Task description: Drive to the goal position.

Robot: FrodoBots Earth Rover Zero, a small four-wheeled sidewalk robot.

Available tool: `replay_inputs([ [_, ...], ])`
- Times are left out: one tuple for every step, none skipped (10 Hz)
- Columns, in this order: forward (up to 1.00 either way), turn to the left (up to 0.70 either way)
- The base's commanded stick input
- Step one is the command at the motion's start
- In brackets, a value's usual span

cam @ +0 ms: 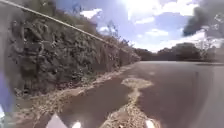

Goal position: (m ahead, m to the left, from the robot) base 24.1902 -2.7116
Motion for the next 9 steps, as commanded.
replay_inputs([
  [1.0, -0.18],
  [1.0, -0.01],
  [1.0, 0.0],
  [1.0, 0.0],
  [1.0, 0.0],
  [1.0, 0.0],
  [1.0, 0.0],
  [1.0, 0.0],
  [1.0, 0.0],
])
